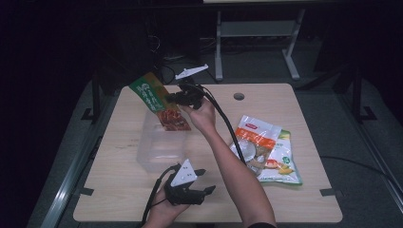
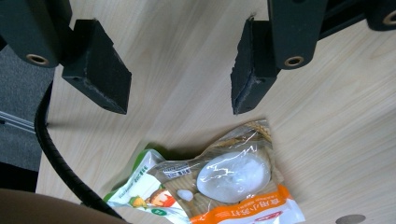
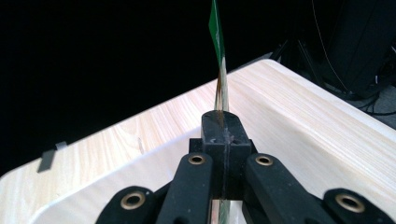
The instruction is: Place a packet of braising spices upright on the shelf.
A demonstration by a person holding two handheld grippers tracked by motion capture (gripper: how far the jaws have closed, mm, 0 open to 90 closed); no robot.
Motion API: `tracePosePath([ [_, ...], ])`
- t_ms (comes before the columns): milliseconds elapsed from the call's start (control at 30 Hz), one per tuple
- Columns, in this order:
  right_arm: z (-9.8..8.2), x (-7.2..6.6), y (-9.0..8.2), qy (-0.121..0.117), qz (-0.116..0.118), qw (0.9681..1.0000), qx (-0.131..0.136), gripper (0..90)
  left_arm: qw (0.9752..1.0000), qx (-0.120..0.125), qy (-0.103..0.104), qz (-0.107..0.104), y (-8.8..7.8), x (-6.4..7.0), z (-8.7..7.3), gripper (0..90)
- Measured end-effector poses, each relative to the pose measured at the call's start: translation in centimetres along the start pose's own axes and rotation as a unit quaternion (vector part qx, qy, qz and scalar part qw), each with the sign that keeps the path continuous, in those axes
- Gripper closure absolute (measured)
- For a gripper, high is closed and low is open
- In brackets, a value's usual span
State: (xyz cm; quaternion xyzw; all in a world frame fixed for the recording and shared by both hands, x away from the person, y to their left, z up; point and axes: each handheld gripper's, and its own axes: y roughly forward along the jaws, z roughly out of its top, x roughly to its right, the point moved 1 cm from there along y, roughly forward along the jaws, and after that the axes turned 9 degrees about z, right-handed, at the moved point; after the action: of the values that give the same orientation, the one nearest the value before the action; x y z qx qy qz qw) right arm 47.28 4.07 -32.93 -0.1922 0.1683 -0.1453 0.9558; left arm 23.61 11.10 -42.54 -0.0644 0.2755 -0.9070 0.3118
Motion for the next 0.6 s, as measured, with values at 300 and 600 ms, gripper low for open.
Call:
tracePosePath([
  [300,-0.7,0.4,-0.2,0.0,-0.011,0.9997,-0.024,89.4,1.0,0.0,-0.003,0.001,0.0,-0.1,0.0,37.0],
  [600,0.3,0.9,-0.4,0.01,-0.026,0.9979,-0.058,82.6,1.0,0.002,-0.003,0.001,-0.1,-0.1,0.1,35.8],
])
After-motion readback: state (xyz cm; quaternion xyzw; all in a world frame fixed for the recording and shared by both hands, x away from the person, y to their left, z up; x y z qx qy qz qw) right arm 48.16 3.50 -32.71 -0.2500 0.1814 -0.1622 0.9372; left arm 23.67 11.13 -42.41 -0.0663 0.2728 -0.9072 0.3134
